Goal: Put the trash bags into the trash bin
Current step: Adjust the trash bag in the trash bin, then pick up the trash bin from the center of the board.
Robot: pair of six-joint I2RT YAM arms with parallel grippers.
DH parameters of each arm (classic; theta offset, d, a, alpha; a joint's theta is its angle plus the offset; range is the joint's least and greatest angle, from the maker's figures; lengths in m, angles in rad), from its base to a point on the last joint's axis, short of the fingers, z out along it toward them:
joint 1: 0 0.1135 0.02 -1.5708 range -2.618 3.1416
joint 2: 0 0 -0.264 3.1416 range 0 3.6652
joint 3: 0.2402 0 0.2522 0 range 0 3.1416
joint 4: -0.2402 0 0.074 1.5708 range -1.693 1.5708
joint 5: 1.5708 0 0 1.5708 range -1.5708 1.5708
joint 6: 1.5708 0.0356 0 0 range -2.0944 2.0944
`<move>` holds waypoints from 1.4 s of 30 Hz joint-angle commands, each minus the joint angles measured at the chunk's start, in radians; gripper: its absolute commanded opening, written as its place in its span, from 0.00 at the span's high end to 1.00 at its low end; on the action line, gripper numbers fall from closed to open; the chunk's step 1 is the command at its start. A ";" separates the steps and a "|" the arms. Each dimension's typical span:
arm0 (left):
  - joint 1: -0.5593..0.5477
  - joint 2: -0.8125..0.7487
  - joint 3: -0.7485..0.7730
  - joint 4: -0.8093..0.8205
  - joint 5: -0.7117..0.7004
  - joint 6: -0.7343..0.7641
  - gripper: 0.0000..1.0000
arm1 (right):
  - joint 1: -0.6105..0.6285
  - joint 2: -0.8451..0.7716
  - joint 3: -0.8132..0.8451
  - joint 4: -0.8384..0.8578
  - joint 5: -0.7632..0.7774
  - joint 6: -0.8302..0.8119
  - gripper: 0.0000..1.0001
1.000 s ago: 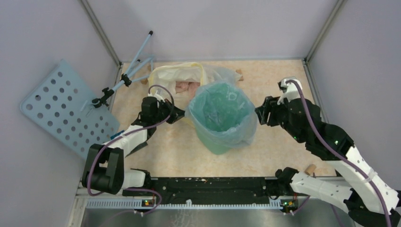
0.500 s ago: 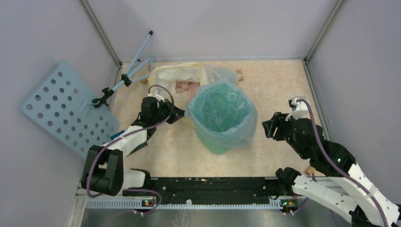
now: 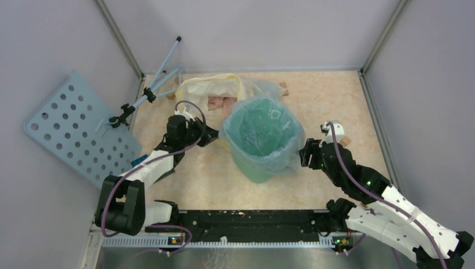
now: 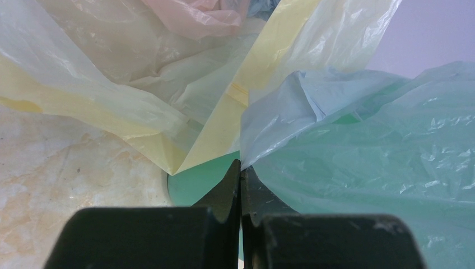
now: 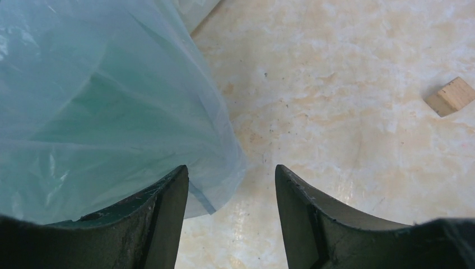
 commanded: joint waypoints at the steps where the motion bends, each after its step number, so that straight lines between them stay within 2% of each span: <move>1: -0.010 -0.011 -0.006 0.043 -0.004 -0.003 1.00 | -0.011 0.012 -0.034 0.162 0.014 0.010 0.42; 5: -0.021 0.007 -0.011 0.055 -0.013 -0.003 1.00 | -0.052 0.048 -0.085 0.217 -0.021 0.000 0.43; 11: -0.033 0.047 -0.016 0.083 -0.012 -0.006 1.00 | -0.191 0.051 -0.216 0.334 -0.192 0.031 0.45; 14: -0.036 0.056 -0.016 0.087 -0.012 -0.006 1.00 | -0.214 0.043 -0.252 0.365 -0.229 0.047 0.46; 20: -0.036 0.049 0.000 0.071 -0.019 0.006 1.00 | -0.214 0.021 -0.209 0.295 -0.233 0.052 0.45; 22: -0.036 0.041 0.012 0.049 -0.027 0.015 1.00 | -0.214 0.001 -0.171 0.249 -0.213 0.057 0.41; 23: -0.036 0.036 0.017 0.040 -0.036 0.016 0.98 | -0.214 -0.008 -0.151 0.227 -0.197 0.067 0.39; 25: -0.036 0.015 0.027 0.000 -0.072 0.008 0.86 | -0.214 -0.028 -0.108 0.176 -0.130 0.099 0.36; 29: -0.035 -0.053 0.036 -0.077 -0.170 0.024 0.69 | -0.214 -0.062 -0.031 0.093 -0.039 0.131 0.33; 33: -0.033 -0.129 0.064 -0.184 -0.290 0.056 0.62 | -0.214 -0.075 0.060 0.040 -0.007 0.101 0.33; 38: -0.027 -0.201 0.082 -0.280 -0.369 0.101 0.54 | -0.214 -0.015 0.192 0.027 -0.128 -0.007 0.35; 40: -0.026 -0.226 0.091 -0.320 -0.389 0.118 0.46 | -0.214 0.028 0.246 0.022 -0.208 -0.074 0.35; 42: -0.026 -0.252 0.100 -0.349 -0.410 0.137 0.30 | -0.214 0.073 0.288 0.023 -0.272 -0.137 0.35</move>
